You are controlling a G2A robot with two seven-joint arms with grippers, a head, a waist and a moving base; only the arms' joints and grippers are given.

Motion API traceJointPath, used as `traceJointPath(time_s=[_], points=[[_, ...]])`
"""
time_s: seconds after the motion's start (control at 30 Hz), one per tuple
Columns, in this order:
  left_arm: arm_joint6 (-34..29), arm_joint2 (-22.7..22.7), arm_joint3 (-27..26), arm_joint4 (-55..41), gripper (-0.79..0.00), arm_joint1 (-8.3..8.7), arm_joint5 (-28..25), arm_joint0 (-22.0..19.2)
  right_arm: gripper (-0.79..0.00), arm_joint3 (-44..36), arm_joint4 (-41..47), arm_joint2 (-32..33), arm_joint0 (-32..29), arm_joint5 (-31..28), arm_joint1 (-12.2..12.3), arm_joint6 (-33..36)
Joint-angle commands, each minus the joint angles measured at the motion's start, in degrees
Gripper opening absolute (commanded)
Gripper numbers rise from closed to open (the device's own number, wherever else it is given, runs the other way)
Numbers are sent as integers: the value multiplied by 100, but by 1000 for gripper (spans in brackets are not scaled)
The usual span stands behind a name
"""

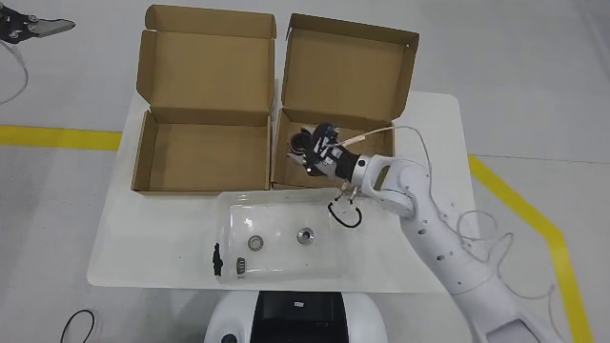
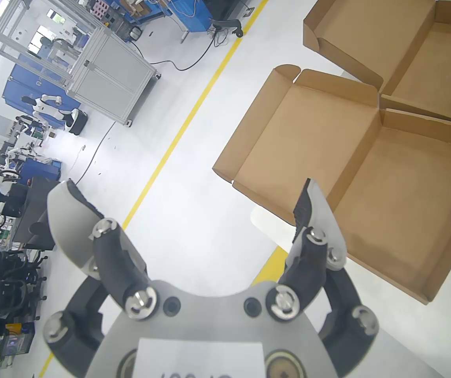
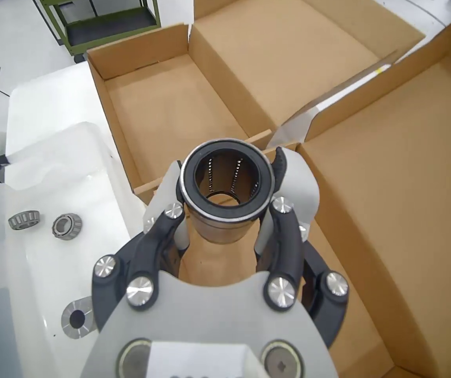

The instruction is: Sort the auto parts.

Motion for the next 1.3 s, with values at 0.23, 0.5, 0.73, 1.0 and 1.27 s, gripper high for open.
traceJointPath(time_s=[0.23, 0.5, 0.73, 1.0, 1.27], points=[[0, 0, 0, 0, 0, 0, 0, 0, -785, 932, 115, -426, 460, 176, -174, 14], [0, 0, 0, 0, 0, 0, 0, 0, -785, 1667, 287, -797, 938, 437, -391, 64], [0, 0, 0, 0, 0, 0, 0, 0, -763, 2219, 392, -1092, 1282, 580, -590, 106], [0, 0, 0, 0, 0, 0, 0, 0, -545, 2632, 365, -1300, 1525, 736, -756, 195], [0, 0, 0, 0, 0, 0, 0, 0, -92, 2793, 337, -1306, 1563, 730, -817, 91]])
